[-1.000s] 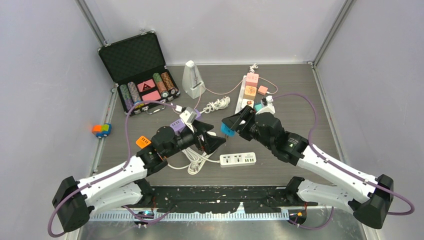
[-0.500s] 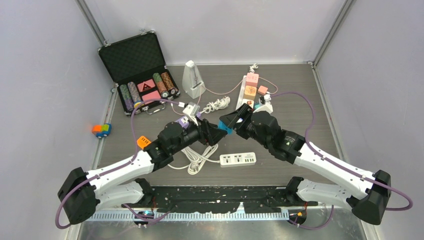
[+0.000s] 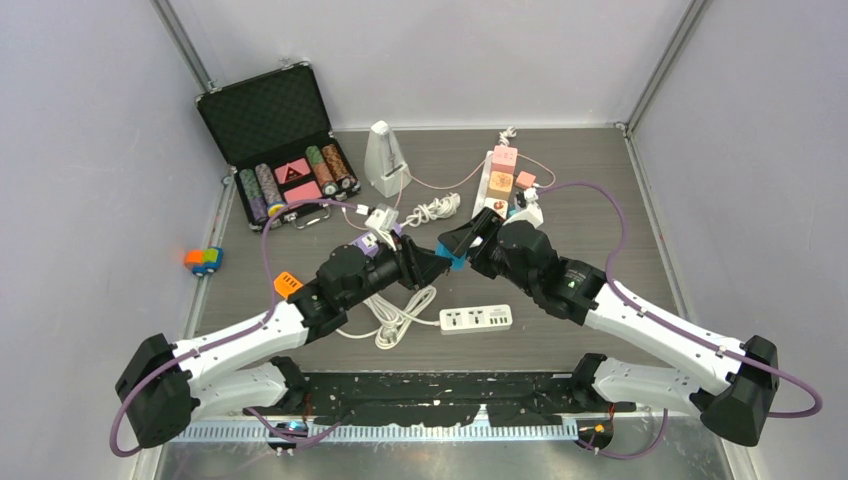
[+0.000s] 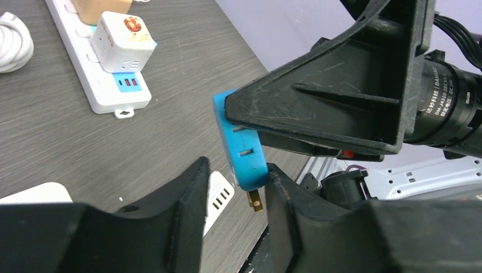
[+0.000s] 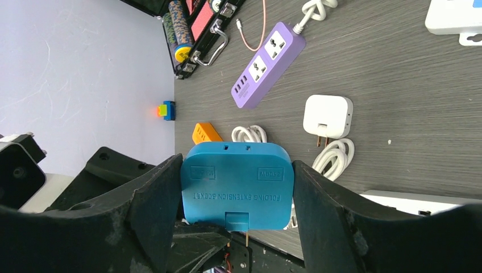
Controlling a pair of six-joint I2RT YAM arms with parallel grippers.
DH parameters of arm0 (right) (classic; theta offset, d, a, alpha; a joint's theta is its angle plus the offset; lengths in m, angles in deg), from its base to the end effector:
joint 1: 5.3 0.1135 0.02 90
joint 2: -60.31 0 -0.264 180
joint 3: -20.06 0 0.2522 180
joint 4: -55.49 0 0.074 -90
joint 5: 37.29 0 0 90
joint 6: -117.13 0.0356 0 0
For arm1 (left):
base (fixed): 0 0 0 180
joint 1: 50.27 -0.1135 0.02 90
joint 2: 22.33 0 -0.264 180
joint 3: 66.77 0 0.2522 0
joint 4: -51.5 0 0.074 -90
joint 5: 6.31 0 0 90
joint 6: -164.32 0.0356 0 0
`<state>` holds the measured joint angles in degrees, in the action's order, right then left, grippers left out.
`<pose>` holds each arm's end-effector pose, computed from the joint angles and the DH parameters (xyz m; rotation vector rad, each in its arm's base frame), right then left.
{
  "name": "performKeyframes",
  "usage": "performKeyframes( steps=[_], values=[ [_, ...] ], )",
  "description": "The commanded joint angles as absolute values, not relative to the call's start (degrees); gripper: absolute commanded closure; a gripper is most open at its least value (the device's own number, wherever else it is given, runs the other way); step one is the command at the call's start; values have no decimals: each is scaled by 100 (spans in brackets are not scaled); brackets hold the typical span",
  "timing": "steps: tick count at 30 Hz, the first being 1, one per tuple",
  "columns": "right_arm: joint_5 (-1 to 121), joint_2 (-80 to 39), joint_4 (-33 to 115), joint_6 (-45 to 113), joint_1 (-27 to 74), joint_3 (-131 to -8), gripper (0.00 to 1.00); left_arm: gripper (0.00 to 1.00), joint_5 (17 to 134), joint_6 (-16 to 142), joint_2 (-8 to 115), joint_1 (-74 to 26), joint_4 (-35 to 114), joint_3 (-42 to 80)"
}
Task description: Insert the plug
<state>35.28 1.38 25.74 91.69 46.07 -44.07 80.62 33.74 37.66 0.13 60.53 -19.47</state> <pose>0.1539 0.1755 0.3176 0.4492 2.0741 0.9788 0.1536 -0.1887 0.2797 0.1981 1.7797 -1.2312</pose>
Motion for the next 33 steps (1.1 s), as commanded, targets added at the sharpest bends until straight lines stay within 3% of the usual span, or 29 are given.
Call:
performKeyframes(
  steps=[1,5,6,7,8,9,17,24,33],
  values=[
    [3511,158,2589,9038,4647,-4729,37,65,8077,3362,3811,3,6319,-1752],
    [3572,229,2400,8929,4647,-4700,27,89,7886,3499,3866,8,6593,-1919],
    [3616,256,2358,8906,4647,-4679,20,98,7812,3586,3877,4,6672,-1968],
    [3643,310,2338,8816,4647,-4666,14,100,7716,3726,3878,7,6762,-2019],
    [3746,349,2316,8731,4642,-4629,3,100,7590,3927,3863,9,6842,-2081],
    [3809,454,2317,8553,4628,-4601,1,100,7457,4124,3833,7,6932,-2154],
    [4857,1205,2341,8036,4407,-4151,5,100,6653,5377,3470,10,7241,-2560],
    [5058,914,1636,7701,4366,-4655,5,100,6632,5980,3093,9,7308,-2782],
    [5451,602,1984,7790,4365,-4688,5,100,6427,6298,2909,10,7432,-2892]
  ],
)
